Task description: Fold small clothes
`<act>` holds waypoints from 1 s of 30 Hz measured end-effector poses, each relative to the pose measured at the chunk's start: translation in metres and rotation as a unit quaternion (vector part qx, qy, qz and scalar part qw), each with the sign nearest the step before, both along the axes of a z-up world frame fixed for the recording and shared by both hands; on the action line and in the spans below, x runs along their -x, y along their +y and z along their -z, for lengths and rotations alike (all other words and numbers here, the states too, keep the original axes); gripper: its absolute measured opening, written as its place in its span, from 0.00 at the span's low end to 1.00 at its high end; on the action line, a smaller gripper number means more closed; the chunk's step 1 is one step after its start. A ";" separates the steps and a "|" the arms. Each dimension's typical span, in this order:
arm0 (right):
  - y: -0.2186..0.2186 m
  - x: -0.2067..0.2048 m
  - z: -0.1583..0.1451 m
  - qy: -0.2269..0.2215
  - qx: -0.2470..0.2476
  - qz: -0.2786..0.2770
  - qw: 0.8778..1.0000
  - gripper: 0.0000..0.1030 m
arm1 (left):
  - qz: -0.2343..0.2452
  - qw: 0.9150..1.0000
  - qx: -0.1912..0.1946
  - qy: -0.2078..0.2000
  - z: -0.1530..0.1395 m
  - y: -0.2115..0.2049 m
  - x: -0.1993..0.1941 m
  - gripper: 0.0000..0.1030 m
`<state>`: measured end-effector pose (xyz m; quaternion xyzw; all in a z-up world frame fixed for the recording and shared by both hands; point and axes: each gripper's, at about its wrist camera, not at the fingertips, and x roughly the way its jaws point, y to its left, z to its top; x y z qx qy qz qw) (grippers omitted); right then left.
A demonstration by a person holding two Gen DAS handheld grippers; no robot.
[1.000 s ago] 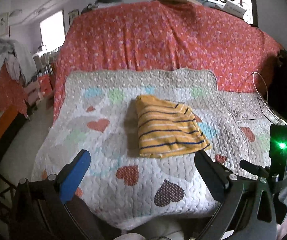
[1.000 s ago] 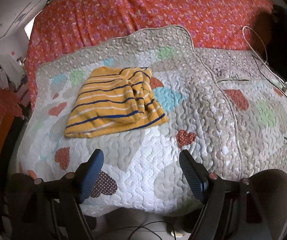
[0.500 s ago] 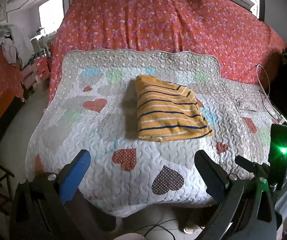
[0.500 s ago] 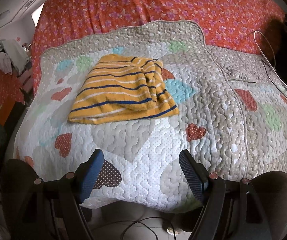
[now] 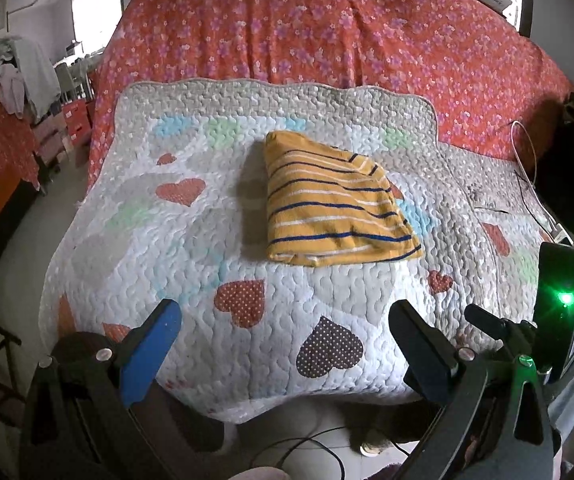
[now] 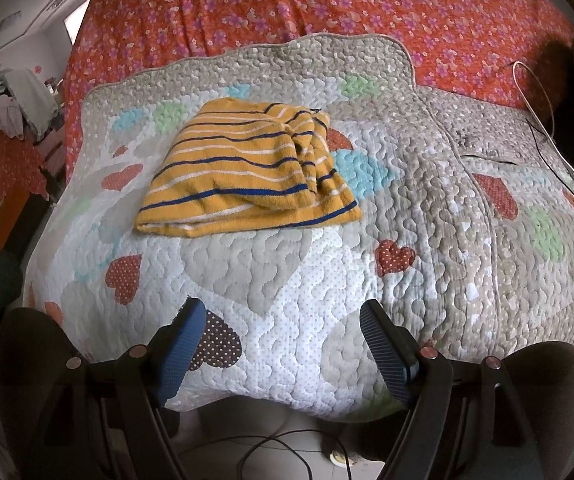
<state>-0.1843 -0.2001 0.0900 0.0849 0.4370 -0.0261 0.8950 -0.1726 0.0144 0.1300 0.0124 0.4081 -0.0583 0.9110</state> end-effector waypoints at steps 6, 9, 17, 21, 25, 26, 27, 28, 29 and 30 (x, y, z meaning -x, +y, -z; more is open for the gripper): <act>-0.002 0.000 0.002 0.002 0.001 0.002 1.000 0.81 | 0.003 1.000 0.003 0.003 0.002 -0.002 0.000 1.00; -0.001 0.000 0.001 0.001 0.001 0.003 1.000 0.81 | 0.008 1.000 0.006 0.006 0.004 -0.002 0.000 1.00; -0.009 0.000 0.007 0.009 0.006 0.017 1.000 0.82 | 0.011 1.000 0.012 0.023 0.012 -0.003 -0.002 1.00; -0.014 -0.001 0.009 0.015 0.003 0.023 1.000 0.82 | 0.011 0.999 0.014 0.027 0.013 -0.003 -0.002 1.00; -0.015 -0.001 0.009 0.015 0.005 0.019 1.000 0.82 | 0.012 0.999 0.014 0.031 0.015 -0.004 -0.002 1.00; -0.015 -0.001 0.009 0.015 0.006 0.017 1.000 0.82 | 0.012 0.999 0.015 0.032 0.016 -0.004 -0.001 1.00; -0.015 -0.001 0.010 0.015 0.008 0.015 1.000 0.82 | 0.012 0.999 0.016 0.033 0.016 -0.004 -0.002 1.00; -0.015 -0.001 0.010 0.015 0.010 0.013 1.000 0.82 | 0.012 0.999 0.016 0.035 0.017 -0.004 -0.002 1.00; -0.014 -0.002 0.010 0.016 0.011 0.011 1.000 0.82 | 0.011 0.999 0.017 0.037 0.017 -0.004 -0.002 1.00; -0.013 -0.002 0.011 0.016 0.012 0.009 1.000 0.82 | 0.011 0.999 0.018 0.039 0.018 -0.003 -0.003 1.00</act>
